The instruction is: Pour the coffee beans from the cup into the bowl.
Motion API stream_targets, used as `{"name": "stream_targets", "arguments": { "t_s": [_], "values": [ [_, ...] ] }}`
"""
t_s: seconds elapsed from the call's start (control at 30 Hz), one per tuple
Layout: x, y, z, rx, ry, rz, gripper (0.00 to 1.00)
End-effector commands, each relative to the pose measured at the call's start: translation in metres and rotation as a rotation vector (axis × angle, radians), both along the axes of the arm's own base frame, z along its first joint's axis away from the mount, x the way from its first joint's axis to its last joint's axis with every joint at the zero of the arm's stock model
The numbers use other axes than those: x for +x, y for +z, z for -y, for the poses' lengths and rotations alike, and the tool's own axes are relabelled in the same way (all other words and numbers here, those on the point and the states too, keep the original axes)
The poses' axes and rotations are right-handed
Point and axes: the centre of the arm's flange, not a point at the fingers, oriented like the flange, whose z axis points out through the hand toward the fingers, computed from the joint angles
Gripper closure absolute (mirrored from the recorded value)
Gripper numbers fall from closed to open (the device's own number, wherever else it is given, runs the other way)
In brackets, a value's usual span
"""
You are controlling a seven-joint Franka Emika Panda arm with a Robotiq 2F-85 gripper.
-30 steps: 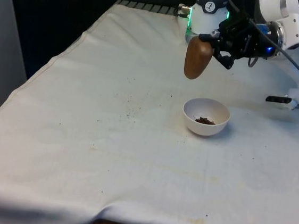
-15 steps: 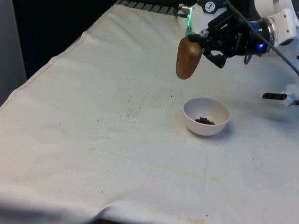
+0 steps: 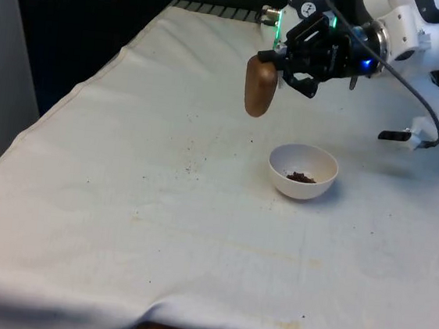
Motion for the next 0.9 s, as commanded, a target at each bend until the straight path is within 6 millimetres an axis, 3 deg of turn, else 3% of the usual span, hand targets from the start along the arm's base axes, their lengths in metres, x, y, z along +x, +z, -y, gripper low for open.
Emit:
{"name": "stream_targets", "arguments": {
  "t_s": [0.0, 0.87],
  "values": [
    [-0.001, 0.001, 0.003, 0.023, 0.003, -0.011, 0.99],
    [0.007, 0.004, 0.041, 0.142, -0.051, -0.039, 0.99]
  ]
}}
